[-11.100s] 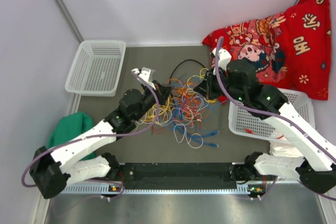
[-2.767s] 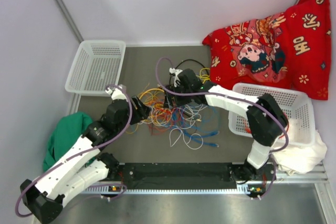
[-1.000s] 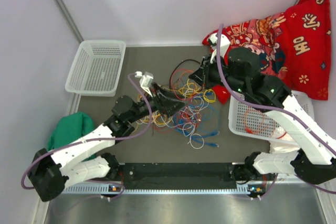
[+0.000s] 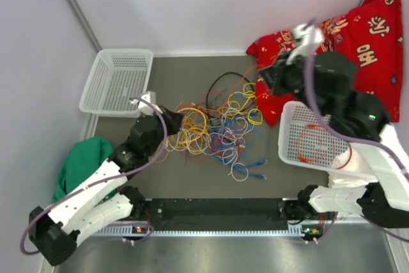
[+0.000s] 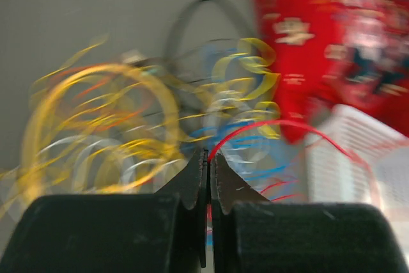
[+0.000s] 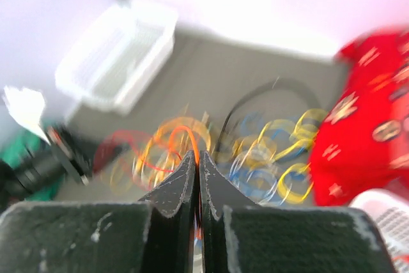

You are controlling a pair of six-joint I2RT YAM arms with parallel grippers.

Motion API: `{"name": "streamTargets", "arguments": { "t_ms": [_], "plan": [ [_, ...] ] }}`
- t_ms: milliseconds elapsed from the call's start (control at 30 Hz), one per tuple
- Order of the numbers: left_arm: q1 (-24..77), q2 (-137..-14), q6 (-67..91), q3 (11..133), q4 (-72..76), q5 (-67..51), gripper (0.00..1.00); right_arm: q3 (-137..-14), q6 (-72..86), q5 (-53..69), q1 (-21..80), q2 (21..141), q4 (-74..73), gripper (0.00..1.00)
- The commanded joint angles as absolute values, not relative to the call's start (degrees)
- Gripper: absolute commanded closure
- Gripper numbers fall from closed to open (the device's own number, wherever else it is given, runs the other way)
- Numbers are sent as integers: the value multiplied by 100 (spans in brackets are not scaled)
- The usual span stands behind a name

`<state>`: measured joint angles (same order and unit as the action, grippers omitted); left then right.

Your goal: Untangle the cables

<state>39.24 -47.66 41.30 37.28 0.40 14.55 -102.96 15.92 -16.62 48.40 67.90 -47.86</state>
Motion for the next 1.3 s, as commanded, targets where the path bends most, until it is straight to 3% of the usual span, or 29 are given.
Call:
{"name": "streamTargets", "arguments": {
  "t_ms": [0, 267, 533, 733, 1267],
  "plan": [
    [3481, -4369, 4816, 3472, -1766, 2478, 100, -11109, 1081, -2829, 4825, 6117, -4535, 100],
    [3287, -4535, 5238, 3516, -2487, 2488, 100, -11408, 757, -4005, 4825, 5802, -4439, 100],
    [3217, -4596, 5194, 3454, -2513, 2505, 100, -10741, -579, -5290, 4825, 4791, -1805, 100],
    [2988, -4939, 5300, 3410, -2373, 1961, 100, -10556, -826, -5562, 4825, 4825, -1811, 100],
    [2997, -4764, 5203, 3208, -2162, 1661, 100, -9044, -2900, -6354, 4816, 4869, 633, 100]
  ]
}}
